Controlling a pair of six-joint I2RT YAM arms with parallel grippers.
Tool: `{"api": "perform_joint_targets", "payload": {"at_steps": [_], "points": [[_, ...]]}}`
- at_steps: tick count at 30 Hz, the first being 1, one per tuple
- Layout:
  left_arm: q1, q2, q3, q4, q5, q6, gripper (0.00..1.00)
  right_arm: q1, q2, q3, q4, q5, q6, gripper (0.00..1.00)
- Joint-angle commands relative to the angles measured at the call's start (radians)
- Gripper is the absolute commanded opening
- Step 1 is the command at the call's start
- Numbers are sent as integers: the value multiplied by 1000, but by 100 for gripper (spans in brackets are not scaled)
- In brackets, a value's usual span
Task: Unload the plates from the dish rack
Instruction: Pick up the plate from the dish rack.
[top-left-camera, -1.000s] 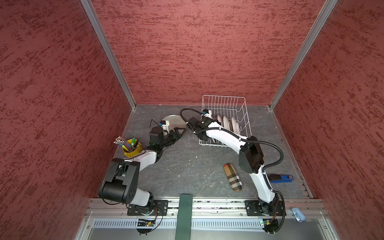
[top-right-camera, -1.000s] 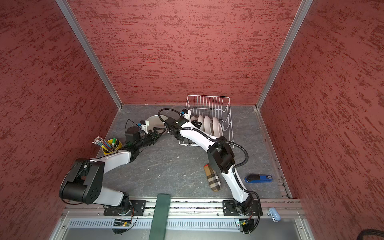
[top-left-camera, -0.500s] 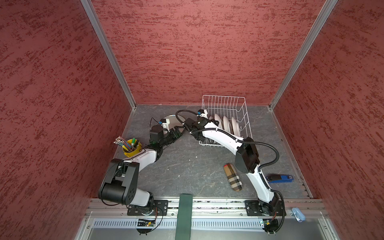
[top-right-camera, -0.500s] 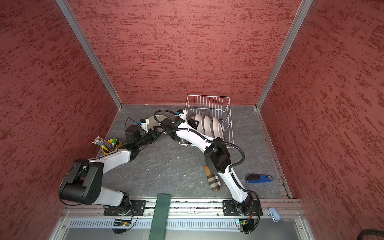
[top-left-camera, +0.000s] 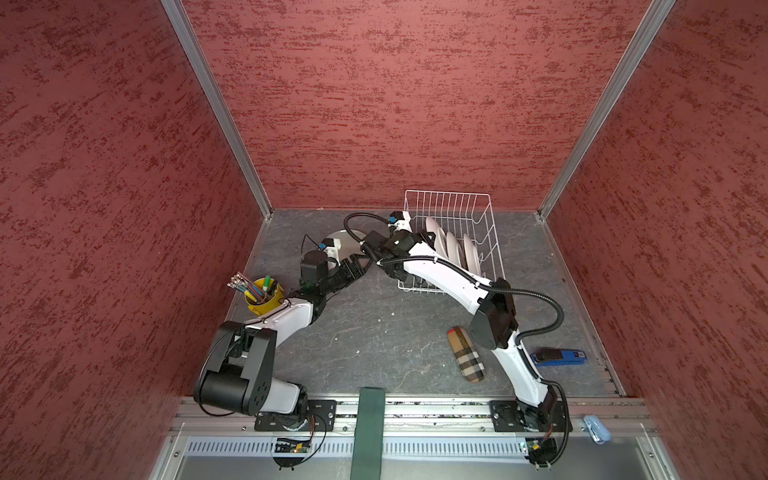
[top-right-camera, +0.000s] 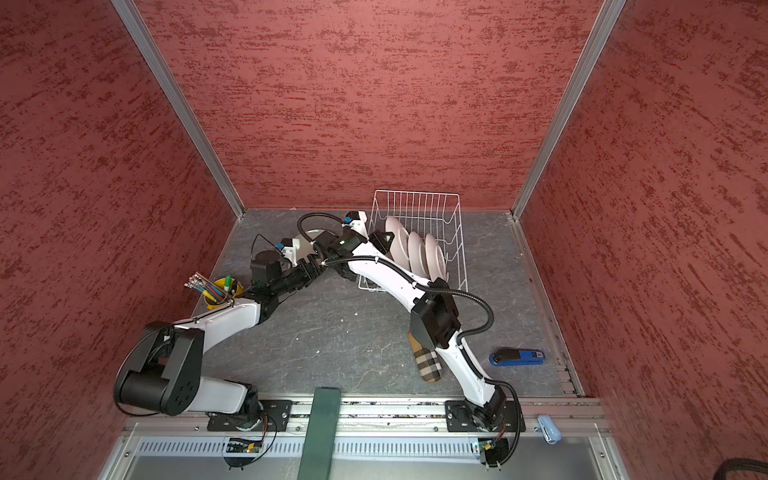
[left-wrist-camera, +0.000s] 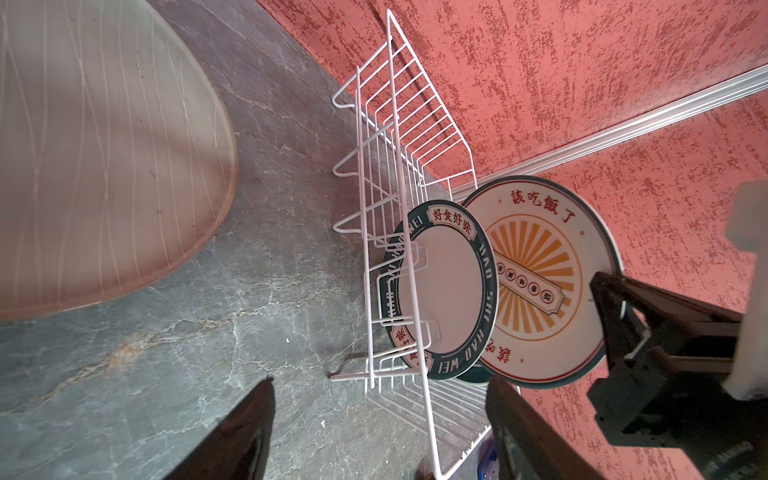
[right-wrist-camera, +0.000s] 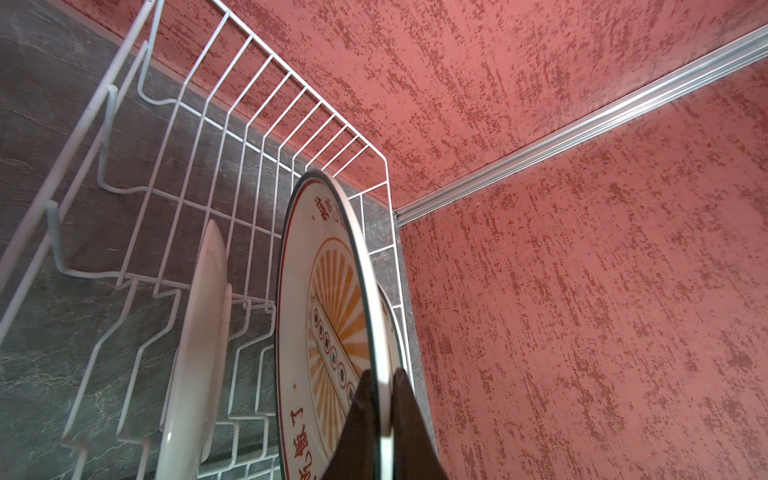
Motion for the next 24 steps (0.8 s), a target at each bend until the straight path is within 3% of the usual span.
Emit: {"api": "perform_joint_targets", "payload": {"at_steps": [1, 12, 20, 24], "points": [[-3, -10, 42, -54, -3, 36, 80, 30, -79, 51, 13, 62, 39, 0], [-16, -22, 56, -65, -4, 30, 80, 41, -217, -21, 210, 58, -47, 0], [7, -76, 35, 44, 60, -51, 80, 39, -495, -393, 752, -60, -253, 0], [48, -82, 51, 132, 152, -113, 80, 13, -643, -518, 856, -242, -164, 0]]}}
